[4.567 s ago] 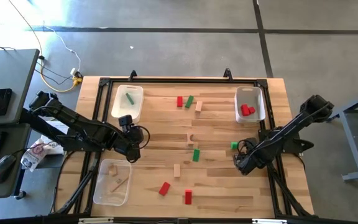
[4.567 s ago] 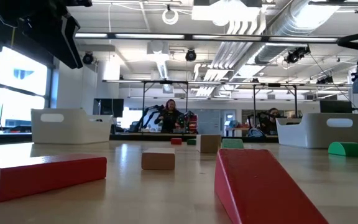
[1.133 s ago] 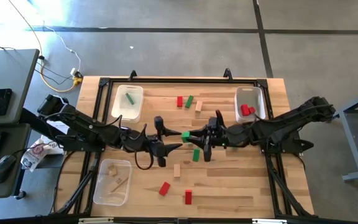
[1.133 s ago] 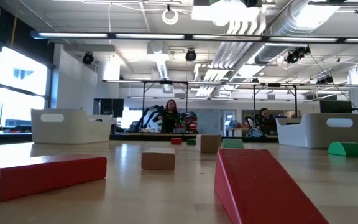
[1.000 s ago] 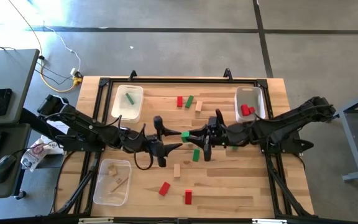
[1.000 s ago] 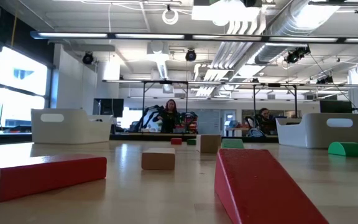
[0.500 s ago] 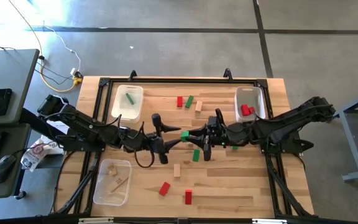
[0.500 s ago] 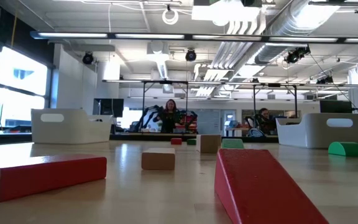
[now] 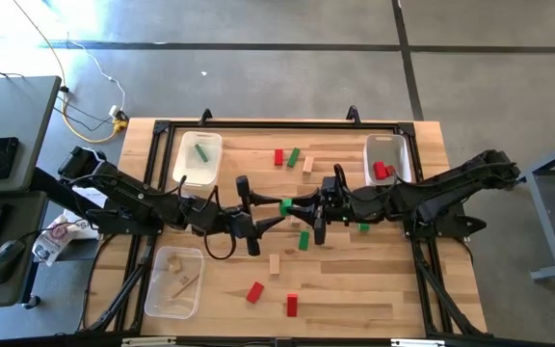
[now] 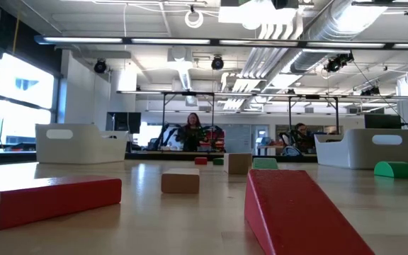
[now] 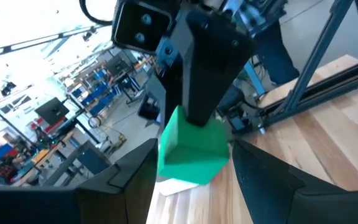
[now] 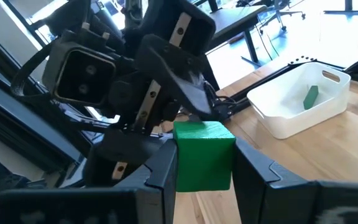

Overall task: Sort & place blocks by color
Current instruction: Put the green block into the white bin

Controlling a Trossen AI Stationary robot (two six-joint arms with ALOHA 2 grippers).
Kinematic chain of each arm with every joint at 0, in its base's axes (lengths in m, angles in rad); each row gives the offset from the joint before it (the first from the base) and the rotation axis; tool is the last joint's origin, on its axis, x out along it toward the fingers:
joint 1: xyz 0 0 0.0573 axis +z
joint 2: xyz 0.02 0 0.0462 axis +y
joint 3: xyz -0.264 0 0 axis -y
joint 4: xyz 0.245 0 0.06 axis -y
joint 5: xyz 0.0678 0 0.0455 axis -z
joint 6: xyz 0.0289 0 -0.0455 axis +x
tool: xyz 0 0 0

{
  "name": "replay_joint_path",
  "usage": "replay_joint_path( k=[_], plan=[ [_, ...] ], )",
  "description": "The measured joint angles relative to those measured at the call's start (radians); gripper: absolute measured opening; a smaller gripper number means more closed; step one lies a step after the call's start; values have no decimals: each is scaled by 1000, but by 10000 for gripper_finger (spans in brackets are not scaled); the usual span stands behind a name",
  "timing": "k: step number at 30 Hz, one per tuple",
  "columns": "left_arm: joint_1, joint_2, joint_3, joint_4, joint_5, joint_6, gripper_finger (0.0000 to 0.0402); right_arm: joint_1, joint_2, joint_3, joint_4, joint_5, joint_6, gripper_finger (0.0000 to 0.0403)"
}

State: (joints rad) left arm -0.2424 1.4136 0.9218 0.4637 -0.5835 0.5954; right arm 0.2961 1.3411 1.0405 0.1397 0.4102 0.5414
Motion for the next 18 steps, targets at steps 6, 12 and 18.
replay_joint_path(
  k=[6, 12, 18],
  plan=[
    [7, 0, 0, 10, 2, 11, 195, -18, 1, -1, 22, -14, 0, 92],
    [13, -1, 1, 11, -4, 11, 194, -35, 1, -2, 43, -52, 17, 92],
    [21, -1, 1, 8, -4, 11, 163, -35, 1, -2, 43, -51, 21, 92]
  ],
)
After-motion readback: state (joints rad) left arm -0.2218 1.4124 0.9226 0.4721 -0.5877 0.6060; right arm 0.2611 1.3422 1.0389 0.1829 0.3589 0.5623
